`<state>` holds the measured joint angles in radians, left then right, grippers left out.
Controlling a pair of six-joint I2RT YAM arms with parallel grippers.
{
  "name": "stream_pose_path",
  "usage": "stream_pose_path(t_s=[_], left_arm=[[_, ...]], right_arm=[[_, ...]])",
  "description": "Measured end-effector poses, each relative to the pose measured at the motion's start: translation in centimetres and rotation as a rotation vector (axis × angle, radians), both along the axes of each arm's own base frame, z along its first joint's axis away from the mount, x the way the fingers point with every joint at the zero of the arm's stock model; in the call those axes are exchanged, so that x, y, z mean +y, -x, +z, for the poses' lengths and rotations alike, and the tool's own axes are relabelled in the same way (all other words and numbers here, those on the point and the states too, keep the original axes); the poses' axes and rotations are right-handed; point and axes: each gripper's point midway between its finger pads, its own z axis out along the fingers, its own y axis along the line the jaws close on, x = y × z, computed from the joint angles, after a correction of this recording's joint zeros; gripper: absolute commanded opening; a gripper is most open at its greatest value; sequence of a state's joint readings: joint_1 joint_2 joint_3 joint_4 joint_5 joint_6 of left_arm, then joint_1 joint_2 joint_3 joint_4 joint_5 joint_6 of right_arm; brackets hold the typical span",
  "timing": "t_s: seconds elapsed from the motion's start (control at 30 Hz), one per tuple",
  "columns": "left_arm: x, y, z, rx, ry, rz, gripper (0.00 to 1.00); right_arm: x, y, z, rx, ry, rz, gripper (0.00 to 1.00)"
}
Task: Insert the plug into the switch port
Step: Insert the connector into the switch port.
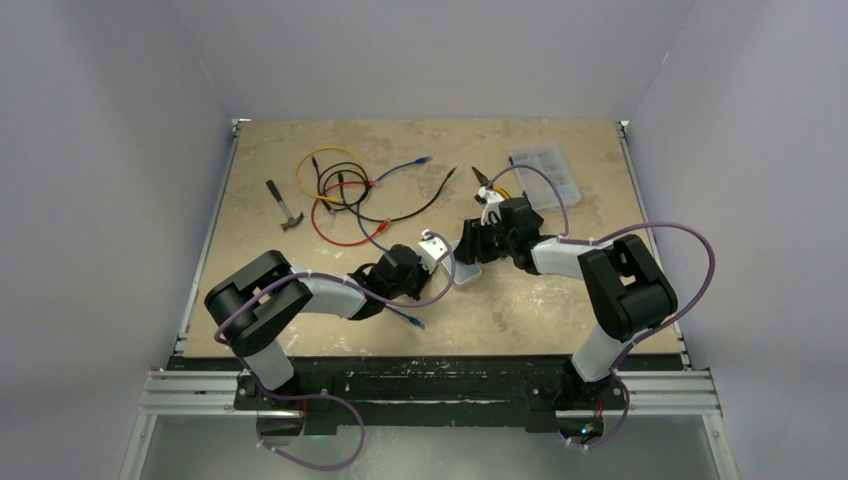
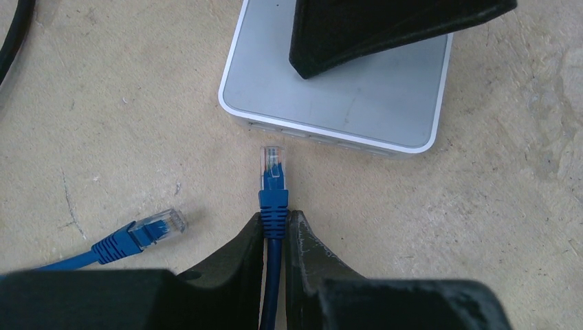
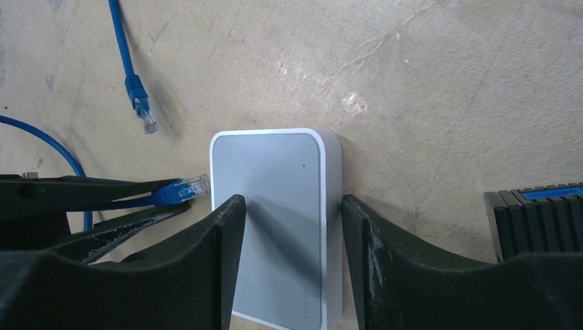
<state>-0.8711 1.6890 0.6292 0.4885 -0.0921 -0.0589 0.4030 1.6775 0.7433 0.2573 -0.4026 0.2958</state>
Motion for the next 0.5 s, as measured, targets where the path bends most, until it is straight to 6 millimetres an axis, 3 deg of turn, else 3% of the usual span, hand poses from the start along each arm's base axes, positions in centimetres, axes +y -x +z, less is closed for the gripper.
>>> stream_pose_path(t_s=[0.5], left_arm=[[0.22, 0.14, -0.07, -0.007, -0.01, -0.009, 0.0]], right_arm=[[-0.02, -0.49, -0.45, -0.012, 0.007, -0.009, 0.54]])
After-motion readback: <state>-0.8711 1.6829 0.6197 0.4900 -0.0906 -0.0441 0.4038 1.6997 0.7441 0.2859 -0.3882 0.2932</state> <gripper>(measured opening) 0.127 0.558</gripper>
